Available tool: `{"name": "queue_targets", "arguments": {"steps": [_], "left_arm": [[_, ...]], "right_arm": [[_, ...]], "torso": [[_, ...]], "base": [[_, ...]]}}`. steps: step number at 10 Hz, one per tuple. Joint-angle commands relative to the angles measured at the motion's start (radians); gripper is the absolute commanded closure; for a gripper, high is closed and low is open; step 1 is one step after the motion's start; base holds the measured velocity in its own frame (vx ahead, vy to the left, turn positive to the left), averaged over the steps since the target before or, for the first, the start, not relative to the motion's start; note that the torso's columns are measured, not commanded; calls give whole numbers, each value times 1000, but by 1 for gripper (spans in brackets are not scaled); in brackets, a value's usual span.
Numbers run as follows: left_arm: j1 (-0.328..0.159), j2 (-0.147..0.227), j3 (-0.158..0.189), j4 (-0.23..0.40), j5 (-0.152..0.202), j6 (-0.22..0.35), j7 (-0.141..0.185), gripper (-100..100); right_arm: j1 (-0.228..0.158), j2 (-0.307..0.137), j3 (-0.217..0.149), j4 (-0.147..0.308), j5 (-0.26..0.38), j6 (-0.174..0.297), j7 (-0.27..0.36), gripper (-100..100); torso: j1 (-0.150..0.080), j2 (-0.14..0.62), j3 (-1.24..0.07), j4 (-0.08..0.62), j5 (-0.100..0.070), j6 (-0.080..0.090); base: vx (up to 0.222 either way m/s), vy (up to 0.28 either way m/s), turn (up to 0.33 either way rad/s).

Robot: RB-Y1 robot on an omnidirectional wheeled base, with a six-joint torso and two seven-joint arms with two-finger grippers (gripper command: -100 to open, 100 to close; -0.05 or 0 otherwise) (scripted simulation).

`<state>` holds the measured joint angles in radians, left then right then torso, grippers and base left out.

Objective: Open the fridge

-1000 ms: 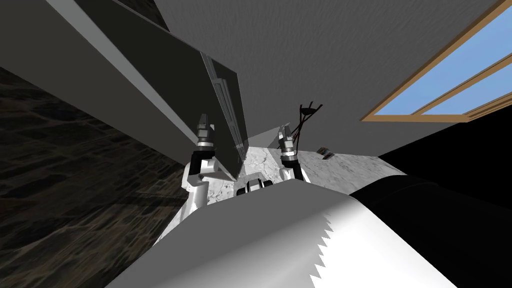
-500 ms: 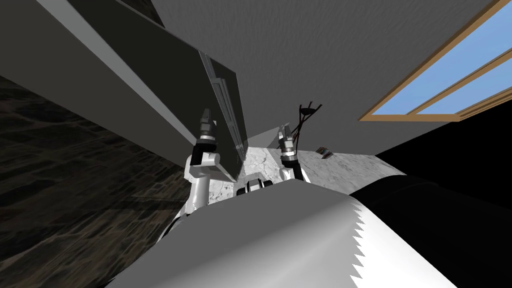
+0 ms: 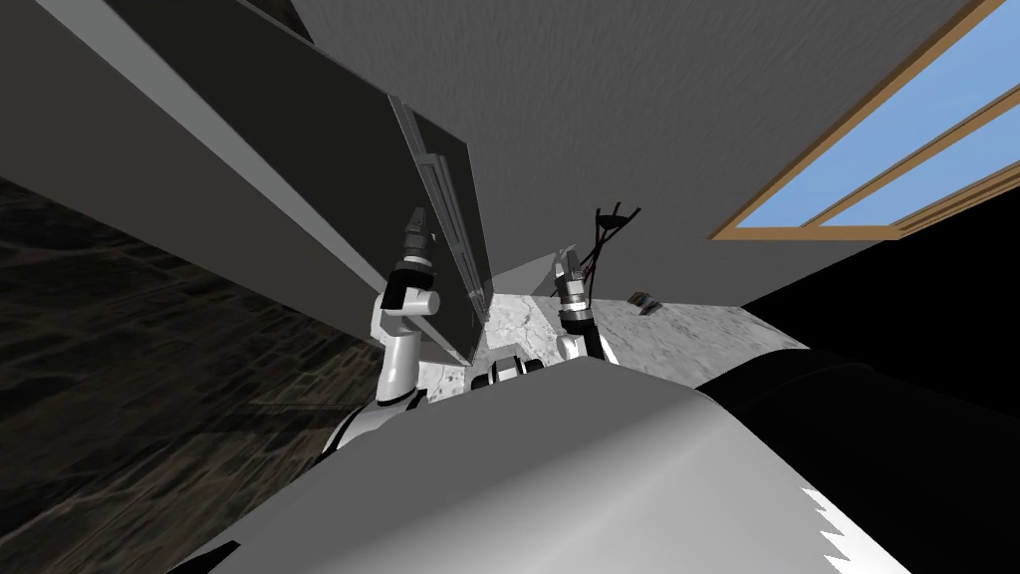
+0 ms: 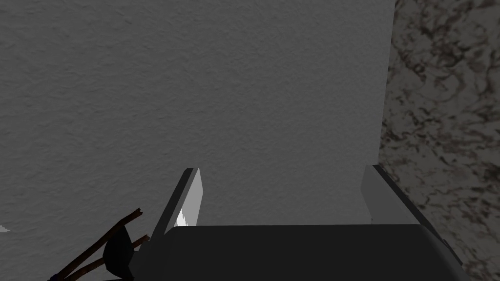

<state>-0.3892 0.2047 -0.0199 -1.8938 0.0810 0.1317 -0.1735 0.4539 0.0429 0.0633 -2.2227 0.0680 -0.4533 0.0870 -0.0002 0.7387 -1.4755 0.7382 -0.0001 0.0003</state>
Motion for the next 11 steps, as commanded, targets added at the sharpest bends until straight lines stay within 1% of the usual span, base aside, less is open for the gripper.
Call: {"name": "queue_targets", "arguments": {"steps": [1,2,3,4,5,6,7,8,9,10,11], "left_arm": [[-58,2,4,16,7,39,-8,-100],[-97,4,10,57,19,89,-24,-100],[-131,4,10,57,19,96,-24,-100],[-161,5,19,98,31,132,-41,-100],[-190,5,19,98,31,152,-41,-100],[-202,5,19,98,31,152,-41,-100],[-246,5,28,140,41,198,-59,-100],[-272,5,28,140,41,207,-59,-100],[-301,5,39,181,51,245,-78,-100],[-333,5,39,181,51,262,-78,-100],[-362,4,51,222,60,296,-97,-100]], "right_arm": [[0,0,0,0,0,0,0,0],[0,0,0,0,0,0,0,0],[0,0,0,0,0,0,0,0],[0,0,0,0,0,0,0,0],[0,0,0,0,0,0,0,0],[0,0,0,0,0,0,0,0],[0,0,0,0,0,0,0,0],[0,0,0,0,0,0,0,0],[0,0,0,0,0,0,0,0],[0,0,0,0,0,0,0,0],[0,0,0,0,0,0,0,0]], "torso": [[0,0,0,0,0,0],[0,0,0,0,0,0],[0,-1,-1,0,0,0],[0,-1,-1,0,0,0],[1,-2,-1,-1,0,0],[0,-1,-1,0,0,0],[0,0,0,0,0,0],[-1,0,0,0,0,0],[0,-1,0,0,0,0],[1,-1,-1,0,0,0],[0,-1,-1,0,0,0]], "base": [[15,11,5],[31,11,-57],[31,14,-31],[43,25,-47],[41,22,-33],[19,8,1],[30,7,-44],[33,11,-28],[39,17,-25],[34,13,-22],[44,14,-31]]}}
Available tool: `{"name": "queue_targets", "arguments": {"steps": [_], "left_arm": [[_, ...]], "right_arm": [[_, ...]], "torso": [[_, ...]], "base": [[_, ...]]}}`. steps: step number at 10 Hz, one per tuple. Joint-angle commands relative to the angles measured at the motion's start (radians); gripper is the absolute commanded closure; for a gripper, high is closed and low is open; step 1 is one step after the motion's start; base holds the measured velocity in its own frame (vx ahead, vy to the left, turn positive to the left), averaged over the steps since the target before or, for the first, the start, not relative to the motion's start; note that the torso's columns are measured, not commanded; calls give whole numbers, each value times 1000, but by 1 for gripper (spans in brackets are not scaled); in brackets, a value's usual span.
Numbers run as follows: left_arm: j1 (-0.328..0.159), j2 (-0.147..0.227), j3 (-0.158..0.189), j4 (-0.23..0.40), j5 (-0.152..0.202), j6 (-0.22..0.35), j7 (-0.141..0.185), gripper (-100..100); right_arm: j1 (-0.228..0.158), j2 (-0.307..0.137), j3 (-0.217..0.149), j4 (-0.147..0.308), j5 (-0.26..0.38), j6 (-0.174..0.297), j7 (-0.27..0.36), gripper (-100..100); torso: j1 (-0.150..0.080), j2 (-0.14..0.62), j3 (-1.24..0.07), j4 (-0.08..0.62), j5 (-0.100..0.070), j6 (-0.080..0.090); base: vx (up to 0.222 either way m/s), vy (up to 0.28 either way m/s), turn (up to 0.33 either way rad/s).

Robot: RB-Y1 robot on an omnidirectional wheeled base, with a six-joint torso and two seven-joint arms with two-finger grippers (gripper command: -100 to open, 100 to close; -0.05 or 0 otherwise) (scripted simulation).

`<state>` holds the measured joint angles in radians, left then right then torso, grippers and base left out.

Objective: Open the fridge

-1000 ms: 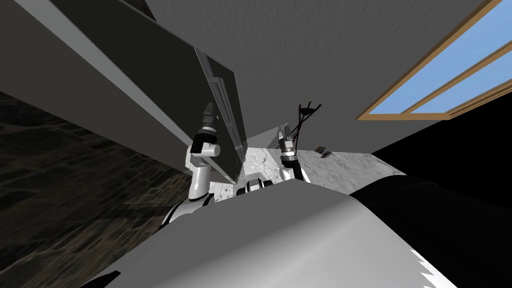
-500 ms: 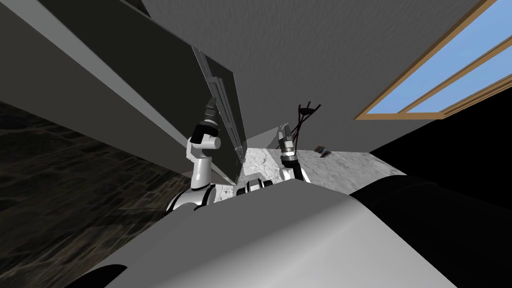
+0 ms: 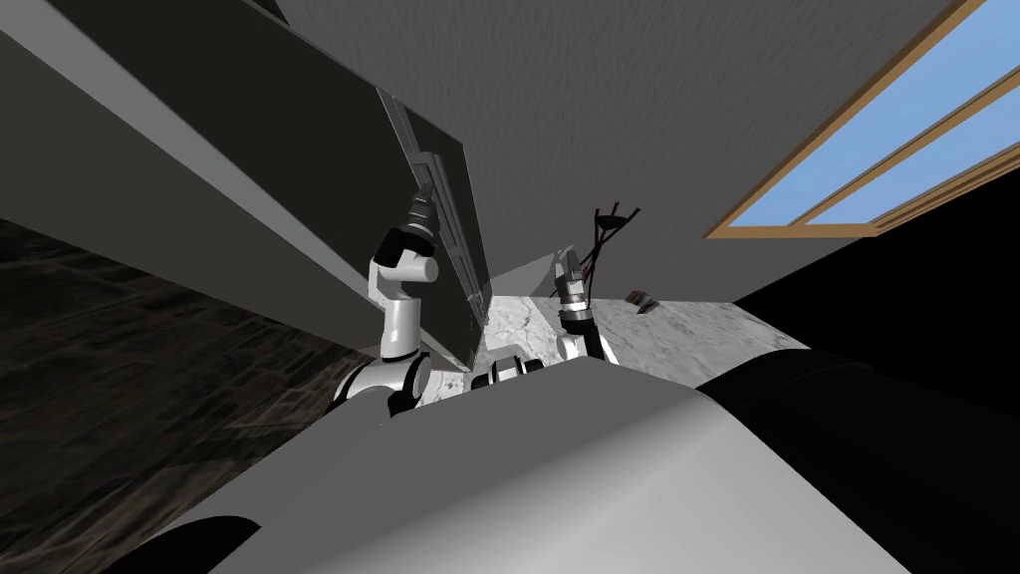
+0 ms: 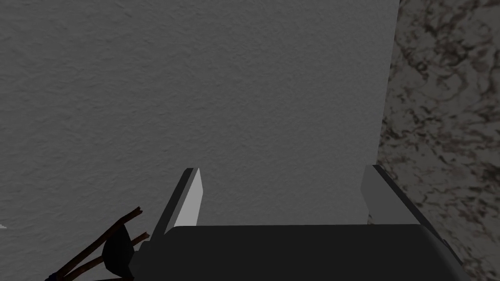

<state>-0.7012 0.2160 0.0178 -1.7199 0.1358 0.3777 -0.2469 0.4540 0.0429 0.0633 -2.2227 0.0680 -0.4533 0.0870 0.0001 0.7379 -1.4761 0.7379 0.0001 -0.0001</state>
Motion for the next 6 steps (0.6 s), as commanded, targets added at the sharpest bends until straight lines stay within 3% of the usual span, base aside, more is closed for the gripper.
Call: {"name": "queue_targets", "arguments": {"steps": [1,6], "left_arm": [[-82,-8,13,48,5,69,-24,-100],[-238,-11,55,167,25,207,-86,-100]], "right_arm": [[0,0,0,0,0,0,0,0],[0,0,0,0,0,0,0,0]], "torso": [[0,0,0,0,0,0],[0,0,0,0,0,0]], "base": [[38,12,-16],[36,5,-13]]}}
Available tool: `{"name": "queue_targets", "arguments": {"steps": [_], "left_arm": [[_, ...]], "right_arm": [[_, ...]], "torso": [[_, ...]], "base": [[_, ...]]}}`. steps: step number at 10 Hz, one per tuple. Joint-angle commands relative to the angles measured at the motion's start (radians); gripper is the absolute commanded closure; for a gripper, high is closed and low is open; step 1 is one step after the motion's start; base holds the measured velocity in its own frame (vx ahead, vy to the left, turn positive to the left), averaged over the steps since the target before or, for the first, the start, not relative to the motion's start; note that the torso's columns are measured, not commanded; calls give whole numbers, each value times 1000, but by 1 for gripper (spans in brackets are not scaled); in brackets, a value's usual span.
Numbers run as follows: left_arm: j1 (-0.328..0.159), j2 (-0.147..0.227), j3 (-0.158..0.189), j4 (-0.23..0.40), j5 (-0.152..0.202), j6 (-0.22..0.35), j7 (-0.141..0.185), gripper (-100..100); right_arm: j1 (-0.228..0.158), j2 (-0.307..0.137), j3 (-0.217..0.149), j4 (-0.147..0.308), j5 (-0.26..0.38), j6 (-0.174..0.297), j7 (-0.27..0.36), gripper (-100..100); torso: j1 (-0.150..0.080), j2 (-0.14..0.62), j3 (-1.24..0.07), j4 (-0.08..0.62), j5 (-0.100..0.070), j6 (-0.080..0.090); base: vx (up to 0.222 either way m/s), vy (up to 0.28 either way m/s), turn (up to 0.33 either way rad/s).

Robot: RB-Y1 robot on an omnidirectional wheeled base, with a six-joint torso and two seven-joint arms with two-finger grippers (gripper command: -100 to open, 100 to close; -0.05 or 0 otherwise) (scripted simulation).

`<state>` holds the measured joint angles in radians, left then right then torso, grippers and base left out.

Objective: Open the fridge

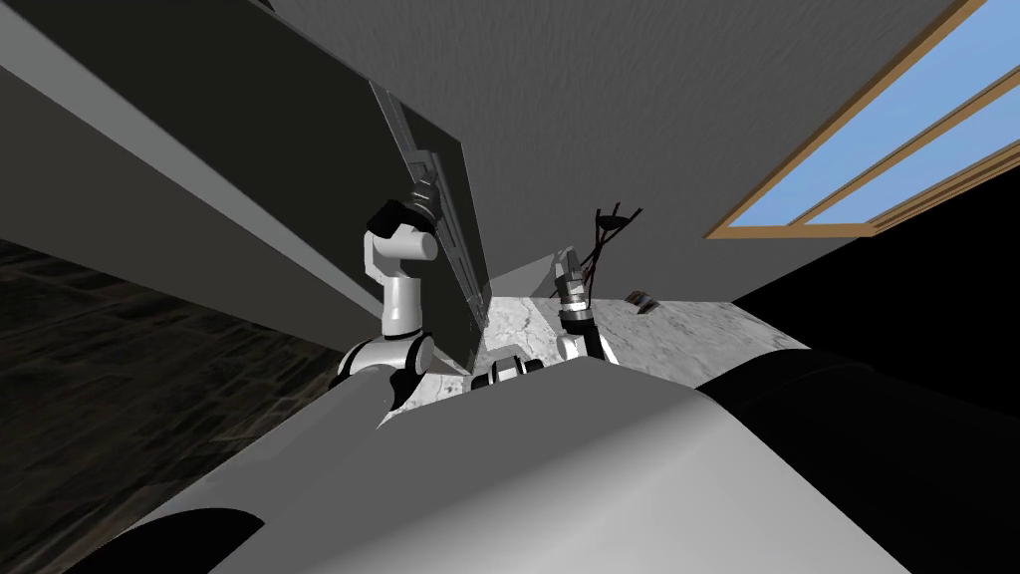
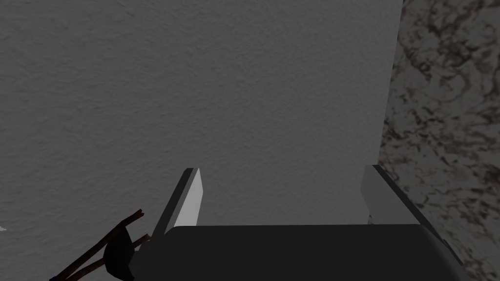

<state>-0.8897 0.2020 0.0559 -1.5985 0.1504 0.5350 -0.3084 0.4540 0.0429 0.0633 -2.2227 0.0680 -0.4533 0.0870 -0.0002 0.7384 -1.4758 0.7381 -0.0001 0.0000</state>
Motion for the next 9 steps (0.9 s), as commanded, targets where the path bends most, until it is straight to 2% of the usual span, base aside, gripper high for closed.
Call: {"name": "queue_targets", "arguments": {"steps": [1,2,3,4,5,6,7,8,9], "left_arm": [[-81,3,17,46,10,63,-24,-100],[-112,3,33,83,15,103,-46,-100],[-134,3,33,83,15,110,-46,-100],[-171,4,48,120,19,154,-67,-100],[-183,4,48,120,19,154,-67,-100],[-221,6,64,155,22,196,-87,-100],[-230,6,64,155,22,197,-87,-100],[-267,10,80,188,24,237,-108,-100],[-273,10,80,188,24,237,-108,-100]], "right_arm": [[0,0,0,0,0,0,0,0],[0,0,0,0,0,0,0,0],[0,0,0,0,0,0,0,0],[0,0,0,0,0,0,0,0],[0,0,0,0,0,0,0,0],[0,0,0,0,0,0,0,0],[0,0,0,0,0,0,0,0],[0,0,0,0,0,0,0,0],[0,0,0,0,0,0,0,0]], "torso": [[0,0,0,0,0,0],[0,0,0,0,0,0],[0,0,0,0,0,0],[0,0,0,0,0,0],[0,0,0,0,0,0],[0,0,0,0,0,0],[0,0,0,0,0,0],[0,-2,-2,1,0,1],[0,-4,-3,1,-1,1]], "base": [[30,2,-4],[34,2,0],[29,1,0],[33,-2,3],[26,-3,3],[29,-4,8],[14,-5,12],[18,-6,8],[8,-8,10]]}}
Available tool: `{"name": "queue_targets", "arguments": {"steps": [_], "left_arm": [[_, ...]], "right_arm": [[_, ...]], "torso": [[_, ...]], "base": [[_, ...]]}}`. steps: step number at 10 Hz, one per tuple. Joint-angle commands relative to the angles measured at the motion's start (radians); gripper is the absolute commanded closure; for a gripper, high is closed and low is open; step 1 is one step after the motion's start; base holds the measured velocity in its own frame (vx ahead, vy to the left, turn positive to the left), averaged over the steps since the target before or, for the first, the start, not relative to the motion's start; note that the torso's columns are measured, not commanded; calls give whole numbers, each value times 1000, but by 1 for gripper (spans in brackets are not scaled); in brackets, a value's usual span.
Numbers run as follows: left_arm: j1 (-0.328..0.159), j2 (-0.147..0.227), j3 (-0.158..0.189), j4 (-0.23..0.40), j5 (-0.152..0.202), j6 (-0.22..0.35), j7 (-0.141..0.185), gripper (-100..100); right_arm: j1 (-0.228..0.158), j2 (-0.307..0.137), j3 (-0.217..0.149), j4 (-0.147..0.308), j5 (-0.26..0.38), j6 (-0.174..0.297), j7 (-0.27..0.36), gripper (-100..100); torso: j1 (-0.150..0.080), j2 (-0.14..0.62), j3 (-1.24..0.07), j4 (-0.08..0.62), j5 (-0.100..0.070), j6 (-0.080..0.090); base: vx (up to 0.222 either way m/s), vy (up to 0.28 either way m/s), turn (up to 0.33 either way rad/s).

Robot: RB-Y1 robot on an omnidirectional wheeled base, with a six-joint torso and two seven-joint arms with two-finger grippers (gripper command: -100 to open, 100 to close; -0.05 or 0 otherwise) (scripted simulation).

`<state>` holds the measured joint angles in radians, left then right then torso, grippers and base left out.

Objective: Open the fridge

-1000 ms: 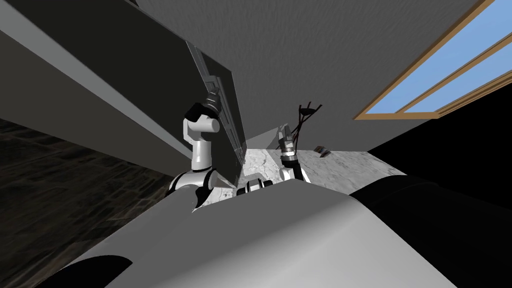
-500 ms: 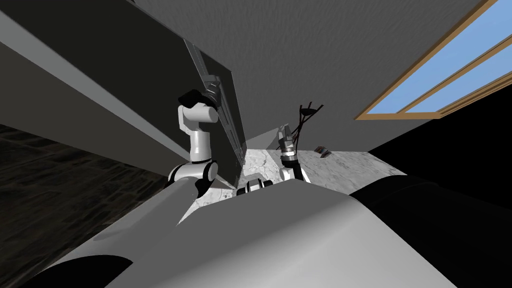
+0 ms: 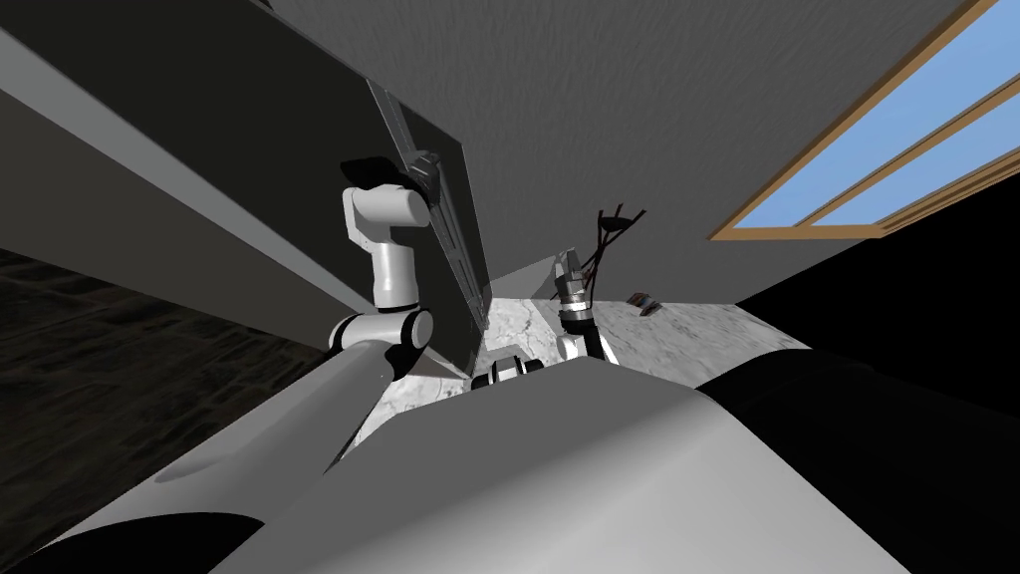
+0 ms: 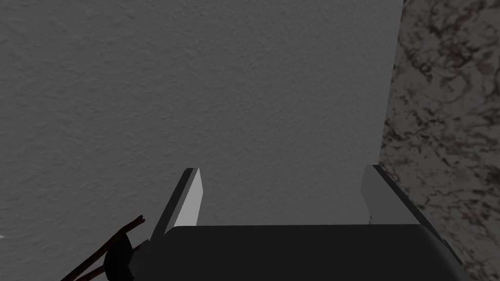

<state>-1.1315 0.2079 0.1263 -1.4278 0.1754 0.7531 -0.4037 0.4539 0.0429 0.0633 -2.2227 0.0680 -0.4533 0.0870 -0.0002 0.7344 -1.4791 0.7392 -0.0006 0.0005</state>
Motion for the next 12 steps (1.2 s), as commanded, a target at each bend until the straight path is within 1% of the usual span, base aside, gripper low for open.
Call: {"name": "queue_targets", "arguments": {"steps": [1,2,3,4,6,7,9,11,12], "left_arm": [[-66,9,26,49,1,57,-32,-100],[-72,9,26,49,1,57,-32,-100],[-108,14,41,79,3,92,-51,-100],[-109,14,41,79,3,92,-51,-100],[-170,28,70,132,4,155,-85,-100],[-174,28,70,132,4,155,-85,-100],[-225,43,95,175,5,207,-115,-100],[-266,58,116,208,4,247,-139,-100],[-294,71,131,229,4,275,-156,-100]], "right_arm": [[0,0,0,0,0,0,0,0],[0,0,0,0,0,0,0,0],[0,0,0,0,0,0,0,0],[0,0,0,0,0,0,0,0],[0,0,0,0,0,0,0,0],[0,0,0,0,0,0,0,0],[0,0,0,0,0,0,0,0],[0,0,0,0,0,0,0,0],[0,0,0,0,0,0,0,0]], "torso": [[0,-2,-2,1,0,0],[0,-4,-3,2,-1,0],[0,-5,-4,2,-1,1],[0,-7,-6,3,-1,1],[1,-9,-7,3,-1,1],[1,-9,-7,1,0,0],[3,-12,-10,2,0,0],[4,-14,-11,0,0,-1],[4,-12,-9,-2,1,-1]], "base": [[8,-14,12],[13,-10,13],[13,-13,18],[11,-6,8],[25,-6,17],[29,-19,13],[22,-20,24],[35,-12,28],[59,-20,40]]}}
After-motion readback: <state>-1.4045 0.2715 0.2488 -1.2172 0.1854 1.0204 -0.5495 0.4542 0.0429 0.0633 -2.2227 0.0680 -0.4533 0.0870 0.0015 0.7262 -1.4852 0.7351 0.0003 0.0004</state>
